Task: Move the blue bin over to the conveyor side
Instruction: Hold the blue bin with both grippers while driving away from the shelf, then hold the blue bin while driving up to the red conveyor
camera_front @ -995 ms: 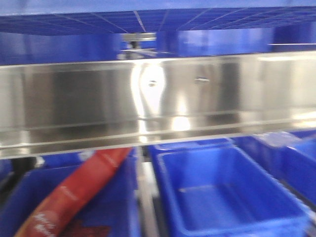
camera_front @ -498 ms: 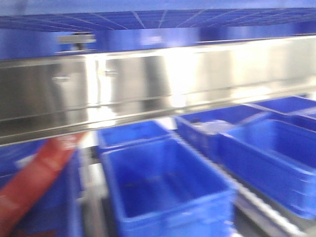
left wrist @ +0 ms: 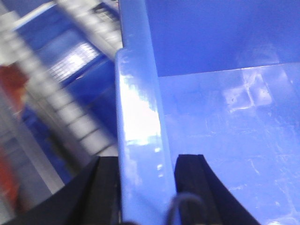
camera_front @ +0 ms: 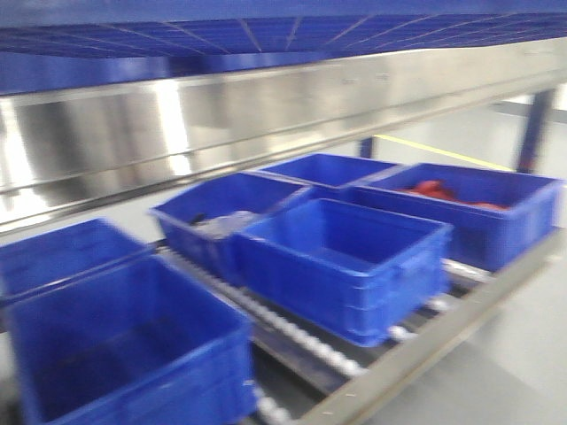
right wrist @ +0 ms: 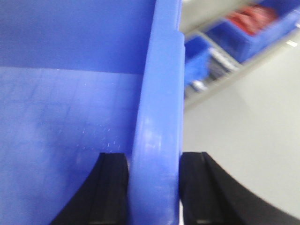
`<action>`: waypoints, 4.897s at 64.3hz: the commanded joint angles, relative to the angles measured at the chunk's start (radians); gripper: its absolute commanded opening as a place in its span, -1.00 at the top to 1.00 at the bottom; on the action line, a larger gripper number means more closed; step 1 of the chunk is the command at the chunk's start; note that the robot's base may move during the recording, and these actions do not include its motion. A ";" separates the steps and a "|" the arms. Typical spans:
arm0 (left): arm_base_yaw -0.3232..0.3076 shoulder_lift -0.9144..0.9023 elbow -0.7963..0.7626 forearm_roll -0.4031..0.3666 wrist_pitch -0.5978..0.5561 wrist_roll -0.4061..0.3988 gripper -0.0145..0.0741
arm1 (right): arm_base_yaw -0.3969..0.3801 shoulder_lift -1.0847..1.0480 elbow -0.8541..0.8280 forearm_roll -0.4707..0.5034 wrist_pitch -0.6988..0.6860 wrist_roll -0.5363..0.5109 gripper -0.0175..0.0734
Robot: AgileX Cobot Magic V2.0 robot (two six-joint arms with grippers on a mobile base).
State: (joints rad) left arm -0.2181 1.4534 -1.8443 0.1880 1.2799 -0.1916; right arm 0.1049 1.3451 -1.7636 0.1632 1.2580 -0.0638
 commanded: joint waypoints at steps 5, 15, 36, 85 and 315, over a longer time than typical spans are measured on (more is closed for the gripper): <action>-0.007 -0.029 -0.014 0.002 -0.094 0.006 0.69 | -0.002 -0.023 -0.016 0.003 -0.092 -0.015 0.79; -0.007 -0.029 -0.014 0.002 -0.094 0.006 0.69 | -0.002 -0.023 -0.016 0.003 -0.092 -0.015 0.79; -0.007 -0.029 -0.014 0.002 -0.094 0.006 0.69 | -0.002 -0.023 -0.016 0.003 -0.092 -0.015 0.79; -0.007 -0.029 -0.014 0.002 -0.096 0.006 0.69 | -0.002 -0.023 -0.016 0.003 -0.092 -0.015 0.79; -0.007 -0.029 -0.014 0.092 -0.103 0.006 0.69 | -0.002 -0.023 -0.016 0.003 -0.197 -0.015 0.79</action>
State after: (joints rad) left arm -0.2181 1.4534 -1.8428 0.2288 1.2530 -0.1975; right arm 0.1049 1.3451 -1.7618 0.1714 1.1717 -0.0638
